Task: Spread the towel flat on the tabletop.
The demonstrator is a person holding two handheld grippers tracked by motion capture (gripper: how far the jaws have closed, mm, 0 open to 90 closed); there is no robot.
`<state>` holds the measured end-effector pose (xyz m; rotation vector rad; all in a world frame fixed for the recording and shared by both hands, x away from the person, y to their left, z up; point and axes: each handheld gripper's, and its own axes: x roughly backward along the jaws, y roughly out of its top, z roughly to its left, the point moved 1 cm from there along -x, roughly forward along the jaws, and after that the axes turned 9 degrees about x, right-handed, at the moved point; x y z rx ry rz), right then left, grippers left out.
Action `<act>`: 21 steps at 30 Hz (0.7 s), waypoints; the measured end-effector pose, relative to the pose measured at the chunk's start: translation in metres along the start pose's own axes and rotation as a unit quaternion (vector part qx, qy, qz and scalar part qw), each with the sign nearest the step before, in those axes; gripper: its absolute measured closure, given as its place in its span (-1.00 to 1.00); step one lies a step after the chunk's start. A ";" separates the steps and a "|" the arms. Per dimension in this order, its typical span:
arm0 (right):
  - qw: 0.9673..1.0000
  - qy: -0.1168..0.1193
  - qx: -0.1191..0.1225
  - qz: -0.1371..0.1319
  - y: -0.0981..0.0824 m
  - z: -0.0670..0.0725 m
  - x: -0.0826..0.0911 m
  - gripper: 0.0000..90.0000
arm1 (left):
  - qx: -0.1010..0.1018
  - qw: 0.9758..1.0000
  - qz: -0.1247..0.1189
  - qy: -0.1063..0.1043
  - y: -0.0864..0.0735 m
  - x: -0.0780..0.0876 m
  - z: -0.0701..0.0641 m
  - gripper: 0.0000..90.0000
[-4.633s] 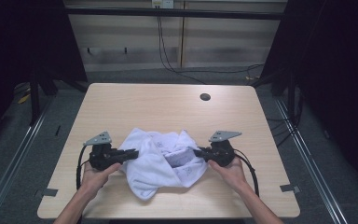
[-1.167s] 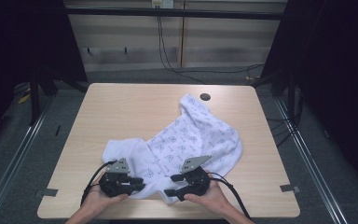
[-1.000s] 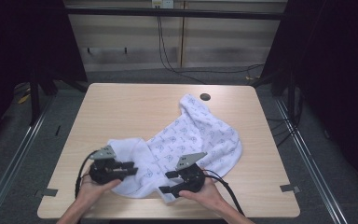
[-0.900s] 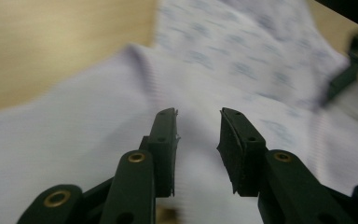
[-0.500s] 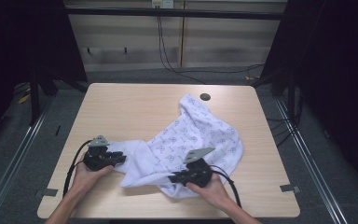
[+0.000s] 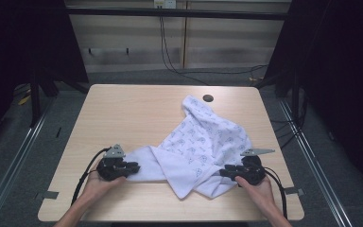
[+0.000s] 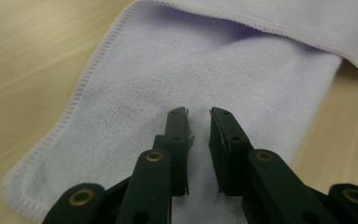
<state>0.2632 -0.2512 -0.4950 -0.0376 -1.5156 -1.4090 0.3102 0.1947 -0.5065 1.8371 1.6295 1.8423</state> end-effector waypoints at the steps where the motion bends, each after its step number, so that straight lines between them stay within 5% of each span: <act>1: 1.000 0.002 0.005 -0.007 0.000 0.000 0.005 0.28 | -0.001 1.000 0.002 -0.008 -0.002 0.002 -0.003 0.70; 6: 0.998 0.011 0.027 -0.049 0.000 0.017 0.030 0.17 | 0.013 0.999 -0.009 -0.031 -0.007 0.015 -0.005 0.65; 11: 0.995 0.028 0.049 -0.079 0.006 0.033 0.041 0.19 | 0.020 1.000 -0.002 -0.006 -0.010 0.017 0.005 0.70; 15: 0.990 0.101 0.086 -0.055 0.016 0.060 0.007 0.45 | 0.029 1.000 -0.001 -0.008 -0.009 0.012 0.010 0.72; 19: 0.981 0.165 0.100 -0.027 0.023 0.085 -0.030 0.48 | 0.022 1.000 -0.001 -0.005 -0.009 0.011 0.009 0.73; 21: 0.980 0.163 0.117 -0.010 0.024 0.092 -0.043 0.46 | 0.023 1.000 0.000 -0.007 -0.009 0.011 0.009 0.73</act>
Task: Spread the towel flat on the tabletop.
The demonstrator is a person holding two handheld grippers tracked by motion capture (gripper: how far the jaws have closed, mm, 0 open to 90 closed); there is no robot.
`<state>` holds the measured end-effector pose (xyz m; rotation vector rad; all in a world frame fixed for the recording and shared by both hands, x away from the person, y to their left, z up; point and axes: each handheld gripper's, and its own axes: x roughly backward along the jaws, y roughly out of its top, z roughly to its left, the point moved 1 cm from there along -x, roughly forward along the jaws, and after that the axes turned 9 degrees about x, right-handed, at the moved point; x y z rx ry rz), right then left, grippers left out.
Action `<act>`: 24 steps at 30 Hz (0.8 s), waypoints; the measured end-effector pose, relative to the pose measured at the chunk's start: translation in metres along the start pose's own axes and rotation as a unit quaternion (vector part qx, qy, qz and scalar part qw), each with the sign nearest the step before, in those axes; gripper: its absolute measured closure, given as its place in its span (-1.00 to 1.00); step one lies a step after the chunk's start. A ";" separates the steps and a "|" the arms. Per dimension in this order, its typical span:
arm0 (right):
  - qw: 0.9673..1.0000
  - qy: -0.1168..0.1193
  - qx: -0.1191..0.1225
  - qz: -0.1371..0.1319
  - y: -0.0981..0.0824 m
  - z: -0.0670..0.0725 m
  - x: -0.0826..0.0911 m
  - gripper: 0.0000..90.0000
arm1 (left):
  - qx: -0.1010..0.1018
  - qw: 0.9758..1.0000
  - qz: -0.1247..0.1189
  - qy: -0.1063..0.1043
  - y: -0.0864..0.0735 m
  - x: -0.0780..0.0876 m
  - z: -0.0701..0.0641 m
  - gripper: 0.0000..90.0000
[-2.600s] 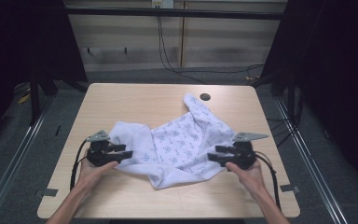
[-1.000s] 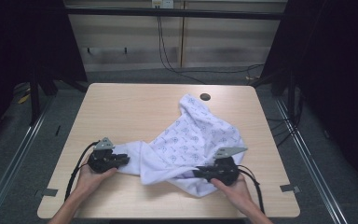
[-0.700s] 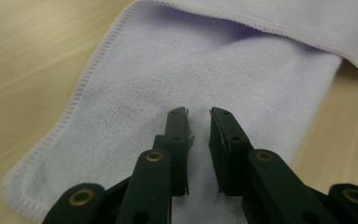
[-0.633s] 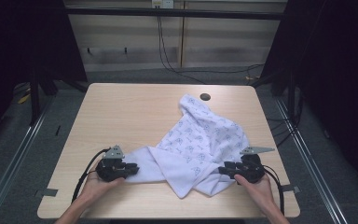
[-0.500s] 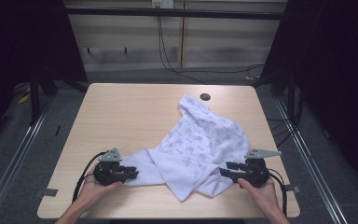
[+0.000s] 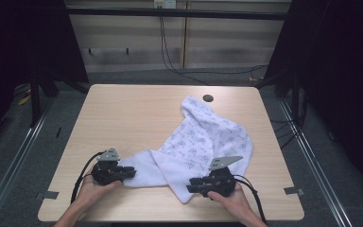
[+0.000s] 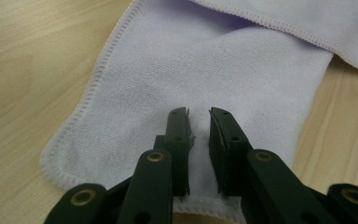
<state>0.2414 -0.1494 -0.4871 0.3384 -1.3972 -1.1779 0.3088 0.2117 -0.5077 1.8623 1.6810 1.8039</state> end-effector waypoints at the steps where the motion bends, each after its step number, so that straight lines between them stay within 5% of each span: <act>1: 1.000 0.001 0.001 0.006 0.000 0.000 -0.004 0.46 | 0.002 1.000 -0.001 -0.001 0.000 0.000 0.001 0.73; 7: 0.999 0.005 0.023 0.047 -0.012 0.008 -0.024 0.25 | 0.010 1.000 -0.007 -0.008 -0.002 0.000 0.002 0.72; 10: 0.998 -0.004 0.042 0.045 -0.015 0.014 -0.025 0.22 | 0.008 1.000 -0.005 -0.002 -0.001 0.000 0.001 0.72; 17: 0.991 -0.024 0.118 0.057 -0.019 0.031 -0.024 0.23 | 0.041 0.999 -0.007 -0.020 -0.001 0.001 0.007 0.63; 19: 0.988 -0.036 0.134 0.060 -0.020 0.036 -0.025 0.24 | 0.030 0.999 -0.005 -0.023 -0.001 0.003 0.008 0.57; 21: 0.986 -0.051 0.147 0.062 -0.020 0.037 -0.025 0.44 | 0.035 0.999 -0.008 -0.027 -0.001 0.003 0.010 0.55; 24: 0.987 -0.067 0.128 0.065 -0.019 0.030 -0.023 0.91 | 0.035 0.999 -0.016 -0.023 0.000 0.006 0.010 0.51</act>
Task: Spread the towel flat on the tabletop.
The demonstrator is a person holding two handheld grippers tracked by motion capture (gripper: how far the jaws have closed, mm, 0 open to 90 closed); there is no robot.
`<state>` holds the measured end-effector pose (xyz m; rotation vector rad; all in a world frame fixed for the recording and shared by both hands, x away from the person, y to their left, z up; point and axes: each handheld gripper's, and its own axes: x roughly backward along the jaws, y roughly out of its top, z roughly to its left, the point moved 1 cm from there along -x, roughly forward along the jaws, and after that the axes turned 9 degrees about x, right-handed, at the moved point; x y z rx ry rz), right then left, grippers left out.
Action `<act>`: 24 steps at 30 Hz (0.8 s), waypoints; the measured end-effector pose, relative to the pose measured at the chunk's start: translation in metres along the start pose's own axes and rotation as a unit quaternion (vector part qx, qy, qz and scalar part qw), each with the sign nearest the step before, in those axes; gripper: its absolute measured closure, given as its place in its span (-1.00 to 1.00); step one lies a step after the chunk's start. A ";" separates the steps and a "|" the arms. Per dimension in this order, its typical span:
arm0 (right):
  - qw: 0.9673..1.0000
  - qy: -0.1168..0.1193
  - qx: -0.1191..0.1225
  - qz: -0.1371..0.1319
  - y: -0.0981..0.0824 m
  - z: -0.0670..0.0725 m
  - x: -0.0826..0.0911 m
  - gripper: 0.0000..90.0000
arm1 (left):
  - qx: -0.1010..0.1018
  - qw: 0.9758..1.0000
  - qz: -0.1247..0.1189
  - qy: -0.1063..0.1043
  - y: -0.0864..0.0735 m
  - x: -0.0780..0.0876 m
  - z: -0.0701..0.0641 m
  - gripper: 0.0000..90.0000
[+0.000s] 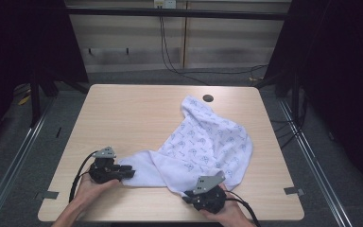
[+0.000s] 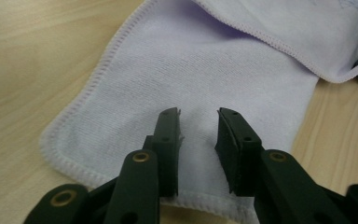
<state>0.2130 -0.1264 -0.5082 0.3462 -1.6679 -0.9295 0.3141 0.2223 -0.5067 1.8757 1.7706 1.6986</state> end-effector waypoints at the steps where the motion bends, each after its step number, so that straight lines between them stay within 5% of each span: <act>1: 1.000 0.015 -0.022 -0.001 0.000 -0.006 -0.001 0.94 | 0.003 1.000 -0.019 -0.011 0.001 0.006 0.001 0.46; 4: 0.998 0.024 -0.052 -0.012 0.001 -0.010 -0.001 0.95 | 0.006 0.998 -0.052 -0.022 0.002 0.016 0.003 0.43; 5: 0.993 0.038 -0.096 -0.058 0.004 -0.022 0.009 0.95 | 0.014 0.997 -0.066 -0.022 0.003 0.021 0.006 0.38; 6: 0.993 0.038 -0.096 -0.058 0.004 -0.022 0.009 0.95 | 0.020 0.997 -0.074 -0.022 0.003 0.024 0.008 0.37; 7: 0.986 0.038 -0.125 -0.102 0.007 -0.032 0.023 0.95 | 0.027 0.996 -0.082 -0.015 0.002 0.027 0.012 0.36; 9: 0.984 0.026 -0.130 -0.116 0.007 -0.038 0.032 0.95 | 0.049 0.995 -0.091 0.004 0.000 0.031 0.021 0.34; 11: 0.979 0.008 -0.154 -0.137 0.000 -0.051 0.049 0.95 | 0.064 0.993 -0.093 0.018 -0.001 0.030 0.029 0.27; 13: 0.979 -0.011 -0.156 -0.132 -0.008 -0.058 0.056 0.95 | 0.054 0.994 -0.084 0.042 -0.001 0.027 0.033 0.21; 18: 0.977 -0.023 -0.170 -0.129 -0.019 -0.069 0.062 0.95 | 0.054 0.995 -0.065 0.056 0.001 0.018 0.038 0.08; 21: 0.977 -0.026 -0.170 -0.130 -0.018 -0.073 0.064 0.95 | 0.049 0.996 -0.052 0.053 0.001 0.013 0.038 0.15; 24: 0.976 -0.029 -0.173 -0.131 -0.019 -0.075 0.066 0.95 | 0.023 0.998 -0.032 0.055 0.001 0.009 0.031 0.38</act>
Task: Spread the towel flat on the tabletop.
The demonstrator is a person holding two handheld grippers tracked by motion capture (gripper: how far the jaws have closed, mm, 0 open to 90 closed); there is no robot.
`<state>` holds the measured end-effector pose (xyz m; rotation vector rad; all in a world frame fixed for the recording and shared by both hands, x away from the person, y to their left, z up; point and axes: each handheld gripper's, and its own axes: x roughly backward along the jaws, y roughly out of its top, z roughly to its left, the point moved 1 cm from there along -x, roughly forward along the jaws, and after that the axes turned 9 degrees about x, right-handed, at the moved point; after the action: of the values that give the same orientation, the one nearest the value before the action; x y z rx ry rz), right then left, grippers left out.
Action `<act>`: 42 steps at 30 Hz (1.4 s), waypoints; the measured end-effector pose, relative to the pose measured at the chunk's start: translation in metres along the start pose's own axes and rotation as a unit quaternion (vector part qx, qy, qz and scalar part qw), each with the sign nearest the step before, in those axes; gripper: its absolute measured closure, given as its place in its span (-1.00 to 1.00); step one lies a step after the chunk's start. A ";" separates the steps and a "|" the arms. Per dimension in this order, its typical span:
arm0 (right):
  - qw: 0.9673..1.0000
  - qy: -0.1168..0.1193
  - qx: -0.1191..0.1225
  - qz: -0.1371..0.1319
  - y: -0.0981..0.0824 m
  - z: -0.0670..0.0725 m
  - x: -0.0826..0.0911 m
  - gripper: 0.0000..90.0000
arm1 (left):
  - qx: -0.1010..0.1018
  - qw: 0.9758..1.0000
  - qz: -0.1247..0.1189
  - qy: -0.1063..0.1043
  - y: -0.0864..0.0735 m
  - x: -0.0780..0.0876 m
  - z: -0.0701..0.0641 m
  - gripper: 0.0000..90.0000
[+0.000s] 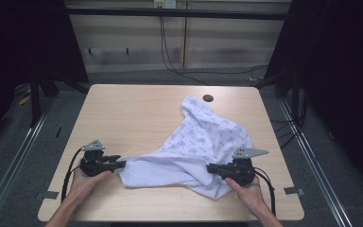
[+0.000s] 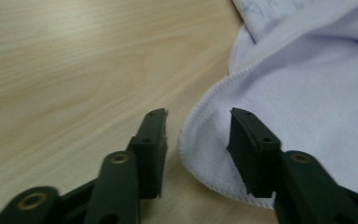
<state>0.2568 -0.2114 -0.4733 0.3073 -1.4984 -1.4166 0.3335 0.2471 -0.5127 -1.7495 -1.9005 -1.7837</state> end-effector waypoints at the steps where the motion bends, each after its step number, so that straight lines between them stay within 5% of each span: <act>1: 1.000 -0.001 -0.001 -0.001 0.000 -0.001 0.000 0.95 | -0.003 1.000 0.007 -0.012 0.000 -0.001 -0.003 0.48; 2: 1.000 -0.001 -0.005 -0.003 0.000 -0.002 0.000 0.95 | -0.009 1.000 0.010 -0.019 -0.001 -0.001 -0.006 0.80; 4: 1.000 -0.002 -0.006 -0.001 0.000 -0.003 -0.001 0.95 | -0.017 0.999 0.002 -0.033 0.000 0.001 -0.012 0.92; 8: 1.000 -0.008 -0.011 -0.005 0.001 -0.008 0.002 0.95 | -0.008 0.998 -0.021 -0.065 0.004 0.009 -0.018 0.96; 12: 0.999 -0.031 -0.024 -0.021 0.008 -0.022 0.010 0.95 | -0.001 0.996 -0.059 -0.070 0.019 0.016 -0.018 0.96; 16: 0.997 -0.055 -0.030 -0.048 0.027 -0.042 0.022 0.95 | 0.011 0.992 -0.104 -0.069 0.047 0.024 -0.017 0.96; 19: 0.993 -0.084 -0.022 -0.083 0.060 -0.061 0.039 0.95 | -0.009 0.993 -0.110 -0.048 0.075 0.027 -0.021 0.96; 22: 0.991 -0.096 -0.009 -0.096 0.081 -0.064 0.049 0.96 | -0.012 0.989 -0.137 -0.053 0.100 0.036 -0.028 0.96; 27: 0.986 -0.110 0.015 -0.124 0.125 -0.064 0.072 0.96 | -0.020 0.978 -0.197 -0.064 0.145 0.063 -0.043 0.96; 30: 0.981 -0.120 0.030 -0.149 0.151 -0.060 0.090 0.96 | -0.028 0.967 -0.235 -0.091 0.173 0.088 -0.058 0.96; 32: 0.975 -0.117 0.037 -0.184 0.170 -0.056 0.105 0.96 | -0.043 0.963 -0.251 -0.090 0.187 0.101 -0.068 0.96; 33: 0.973 -0.120 0.043 -0.190 0.177 -0.054 0.110 0.96 | -0.053 0.958 -0.263 -0.096 0.194 0.112 -0.076 0.96; 39: 0.959 -0.119 0.077 -0.244 0.214 -0.032 0.151 0.96 | -0.111 0.937 -0.304 -0.129 0.205 0.157 -0.119 0.96; 41: 0.956 -0.117 0.093 -0.253 0.215 -0.019 0.165 0.96 | -0.125 0.935 -0.301 -0.140 0.195 0.164 -0.130 0.96; 42: 0.957 -0.107 0.103 -0.251 0.201 -0.005 0.177 0.96 | -0.129 0.936 -0.292 -0.146 0.186 0.164 -0.134 0.96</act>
<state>0.2667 -0.2912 -0.2174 0.7235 -1.8362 -1.7302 0.3125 0.2152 -0.2335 -1.7215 -2.6414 -2.1272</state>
